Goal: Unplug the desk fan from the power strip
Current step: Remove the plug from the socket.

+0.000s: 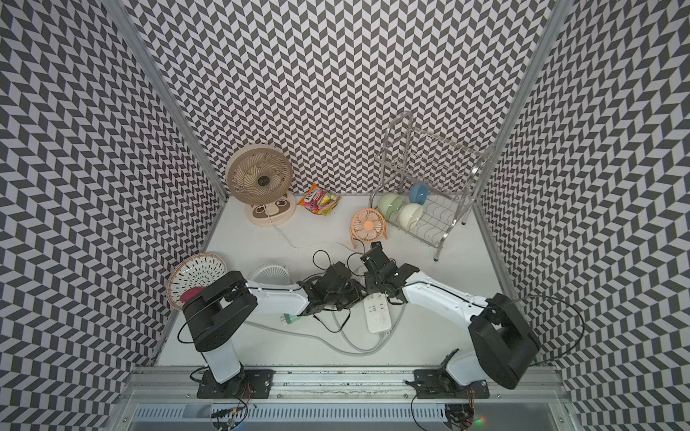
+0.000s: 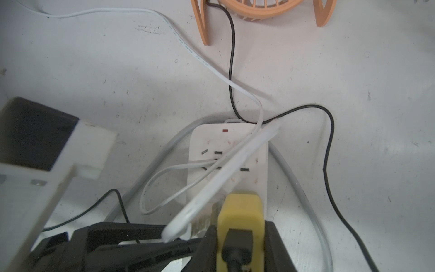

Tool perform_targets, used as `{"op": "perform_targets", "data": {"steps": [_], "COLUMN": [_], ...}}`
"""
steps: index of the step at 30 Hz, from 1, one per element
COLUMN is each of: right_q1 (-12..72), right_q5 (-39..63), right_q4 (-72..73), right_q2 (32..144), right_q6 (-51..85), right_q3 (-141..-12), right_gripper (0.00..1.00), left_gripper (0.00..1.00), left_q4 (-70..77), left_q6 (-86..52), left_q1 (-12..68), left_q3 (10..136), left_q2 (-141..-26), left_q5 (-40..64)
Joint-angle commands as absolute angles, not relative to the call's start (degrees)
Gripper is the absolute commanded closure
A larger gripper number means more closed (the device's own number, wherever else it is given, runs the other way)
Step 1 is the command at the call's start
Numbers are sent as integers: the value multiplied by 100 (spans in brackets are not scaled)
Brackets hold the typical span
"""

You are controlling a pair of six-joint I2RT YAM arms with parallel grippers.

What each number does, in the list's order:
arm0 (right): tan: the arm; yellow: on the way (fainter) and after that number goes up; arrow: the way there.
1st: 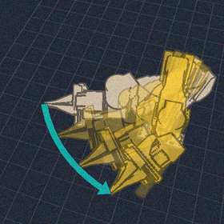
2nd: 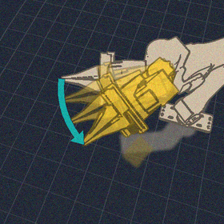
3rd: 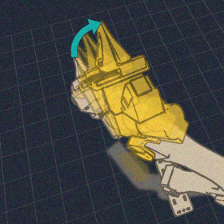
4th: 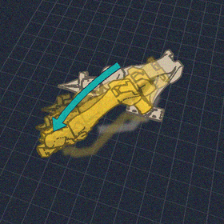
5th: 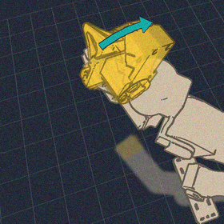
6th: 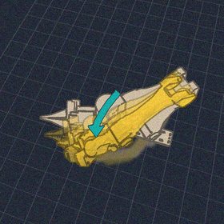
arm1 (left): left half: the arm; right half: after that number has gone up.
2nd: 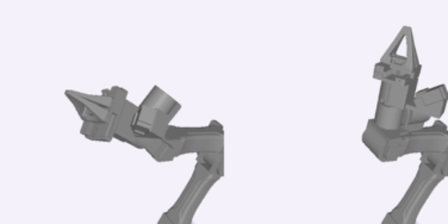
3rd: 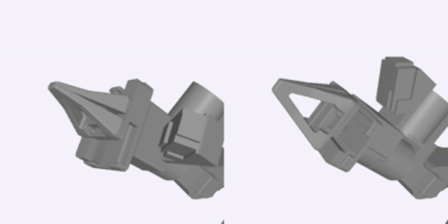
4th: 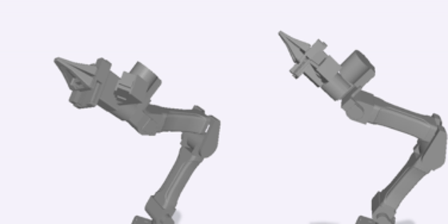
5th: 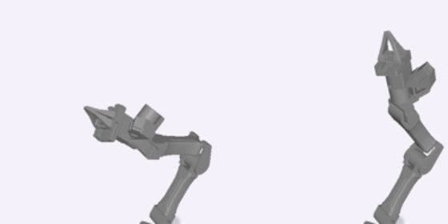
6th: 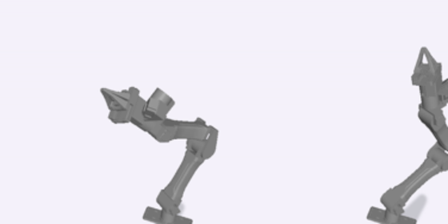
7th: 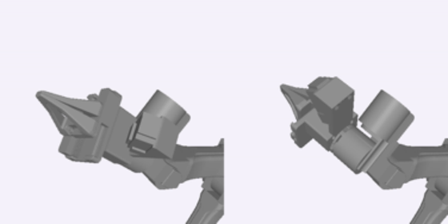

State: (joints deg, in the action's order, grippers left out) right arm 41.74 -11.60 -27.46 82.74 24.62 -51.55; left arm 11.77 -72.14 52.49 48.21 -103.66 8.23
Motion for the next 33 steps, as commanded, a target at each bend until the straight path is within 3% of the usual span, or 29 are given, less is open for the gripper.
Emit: {"op": "perform_targets", "data": {"steps": [1,4,10,14,17,21,33], "right_q1": [4524,4688,4315,4345,4284,3751,2318], "right_q5": [-429,-208,-1229,-148,-591,-1194,-1172], "right_q4": [-1959,-1782,-2023,-1835,-1911,-2132,-1802], "right_q2": [8021,7931,7685,7813,7731,7599,7698], "right_q6": [2433,2396,2455,2118,2383,2427,2116], "right_q3": [-5653,-5621,-5557,-5621,-5649,-5714,-6308], "right_gripper": [80,80,78,78,78,77,76], "left_gripper": [65,65,65,65,65,64,51], "left_q4": [82,26,42,17,11,7,-10], "left_q6": [-7217,-7147,-7207,-7181,-7180,-7062,-6478], "left_q1": [5256,5256,5283,5281,5325,5333,5342], "left_q3": [4541,4632,4593,4705,4738,4813,4889], "left_q2": [-10887,-10973,-11009,-11129,-11132,-11147,-10235], "left_q5": [482,475,521,573,573,570,392]}}
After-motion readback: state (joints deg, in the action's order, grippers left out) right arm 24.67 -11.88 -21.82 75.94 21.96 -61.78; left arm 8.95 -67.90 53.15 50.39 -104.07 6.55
